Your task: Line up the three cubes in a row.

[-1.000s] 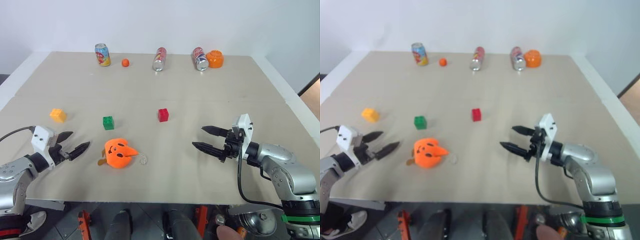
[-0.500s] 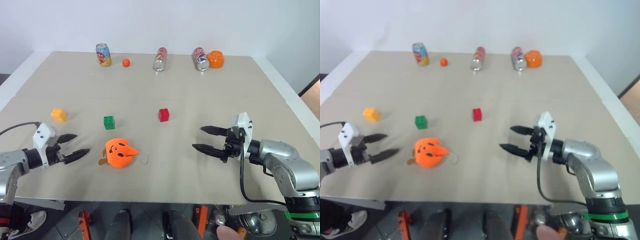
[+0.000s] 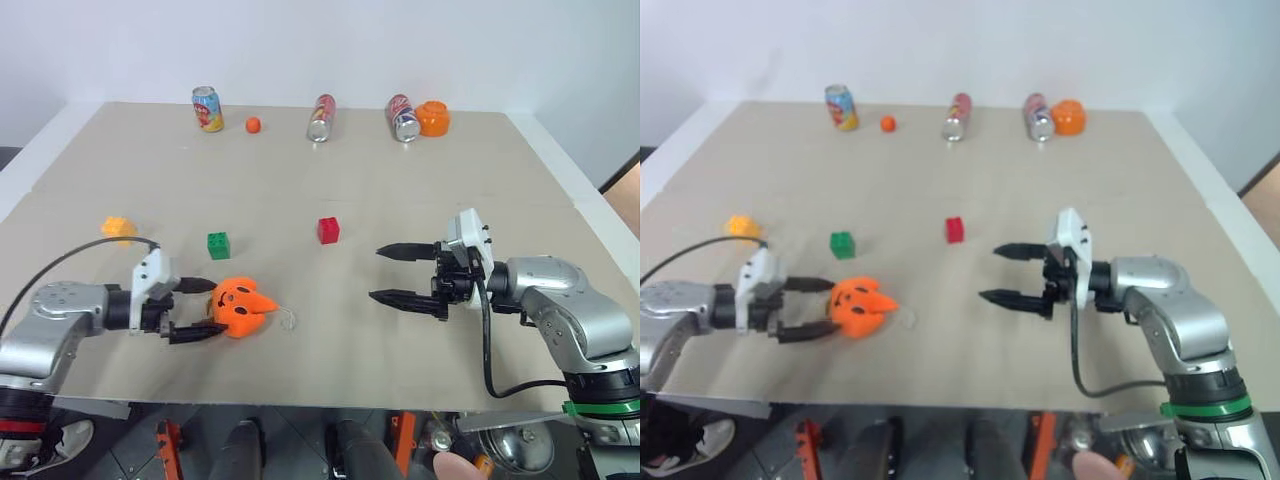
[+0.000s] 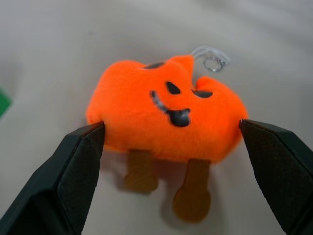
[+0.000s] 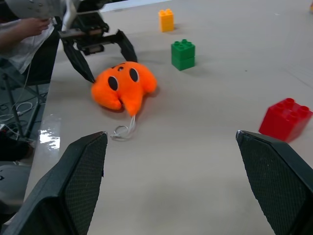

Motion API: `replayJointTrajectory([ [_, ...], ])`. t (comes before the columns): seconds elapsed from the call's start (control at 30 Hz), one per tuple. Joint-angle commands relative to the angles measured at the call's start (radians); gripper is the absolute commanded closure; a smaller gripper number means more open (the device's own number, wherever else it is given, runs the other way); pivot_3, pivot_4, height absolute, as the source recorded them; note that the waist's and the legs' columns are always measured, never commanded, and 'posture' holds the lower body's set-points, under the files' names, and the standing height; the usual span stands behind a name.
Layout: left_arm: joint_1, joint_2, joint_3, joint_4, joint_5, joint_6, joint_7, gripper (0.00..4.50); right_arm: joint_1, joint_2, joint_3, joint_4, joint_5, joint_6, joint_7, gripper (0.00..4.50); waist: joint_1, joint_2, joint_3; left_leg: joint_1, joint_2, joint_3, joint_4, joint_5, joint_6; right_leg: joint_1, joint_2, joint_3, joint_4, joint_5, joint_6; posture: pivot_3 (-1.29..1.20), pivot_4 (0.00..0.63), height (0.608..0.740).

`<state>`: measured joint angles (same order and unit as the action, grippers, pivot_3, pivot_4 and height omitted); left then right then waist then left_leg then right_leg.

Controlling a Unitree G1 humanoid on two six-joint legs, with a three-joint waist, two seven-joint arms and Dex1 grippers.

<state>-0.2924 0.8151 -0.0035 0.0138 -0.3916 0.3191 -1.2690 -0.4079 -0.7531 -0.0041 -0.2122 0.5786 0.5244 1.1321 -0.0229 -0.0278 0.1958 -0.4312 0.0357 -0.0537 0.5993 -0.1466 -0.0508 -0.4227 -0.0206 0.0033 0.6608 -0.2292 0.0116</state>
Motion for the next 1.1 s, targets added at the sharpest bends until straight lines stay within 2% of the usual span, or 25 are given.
replayJointTrajectory([
  [0.03,-0.055,-0.042,-0.051,0.030,0.030,-0.008,0.007,0.02,-0.007,0.006,-0.008,-0.043,-0.005,-0.024,-0.005,0.15,0.001,0.000,0.000,0.000,0.000,0.000,0.001,0.000,0.000,0.000,0.000,0.000,0.000,0.000,0.000,0.00,0.150,0.740],
  [0.1,-0.074,-0.060,-0.076,0.055,0.054,-0.025,0.004,0.02,-0.001,0.009,-0.012,-0.048,-0.007,-0.027,-0.014,0.15,0.001,0.000,0.000,0.000,-0.001,0.000,0.003,0.000,0.000,0.001,-0.001,0.001,0.000,0.000,0.001,0.00,0.150,0.740],
  [0.13,-0.081,-0.066,-0.087,0.072,0.073,-0.042,0.005,0.26,0.003,0.010,-0.014,-0.050,-0.007,-0.028,-0.017,0.15,0.001,0.000,0.000,0.000,-0.001,0.001,0.004,0.000,0.000,0.001,-0.001,0.002,0.000,0.001,0.001,0.00,0.150,0.740],
  [0.57,-0.065,-0.067,-0.134,0.131,0.165,-0.114,0.023,4.42,0.035,0.013,-0.026,-0.065,0.005,-0.042,-0.049,0.15,0.002,0.002,-0.001,0.002,-0.002,0.001,0.004,0.001,0.001,0.005,-0.002,0.003,0.000,0.001,0.002,0.00,0.150,0.740],
  [0.8,-0.014,-0.084,-0.056,0.067,0.110,-0.067,0.106,4.49,0.017,0.026,-0.012,-0.043,0.000,-0.047,-0.037,0.15,0.002,0.003,-0.002,0.007,-0.001,0.005,0.004,0.002,0.003,0.010,-0.004,0.003,0.000,0.001,0.002,0.00,0.150,0.740],
  [0.97,0.032,-0.078,0.211,-0.029,-0.105,0.136,0.236,4.49,-0.001,0.036,-0.005,-0.019,0.003,-0.049,-0.019,0.15,0.000,0.001,-0.001,0.007,0.003,0.009,0.005,0.002,0.003,0.008,-0.003,0.003,0.000,0.001,0.001,0.00,0.150,0.740],
  [1.1,-0.025,-0.038,0.455,0.101,-0.192,0.241,0.398,4.49,-0.036,0.050,0.011,0.015,0.008,-0.050,0.020,0.15,0.000,0.000,0.000,0.006,0.009,0.010,0.004,0.002,0.003,0.006,0.003,0.002,0.000,0.002,0.000,0.00,0.150,0.740],
])
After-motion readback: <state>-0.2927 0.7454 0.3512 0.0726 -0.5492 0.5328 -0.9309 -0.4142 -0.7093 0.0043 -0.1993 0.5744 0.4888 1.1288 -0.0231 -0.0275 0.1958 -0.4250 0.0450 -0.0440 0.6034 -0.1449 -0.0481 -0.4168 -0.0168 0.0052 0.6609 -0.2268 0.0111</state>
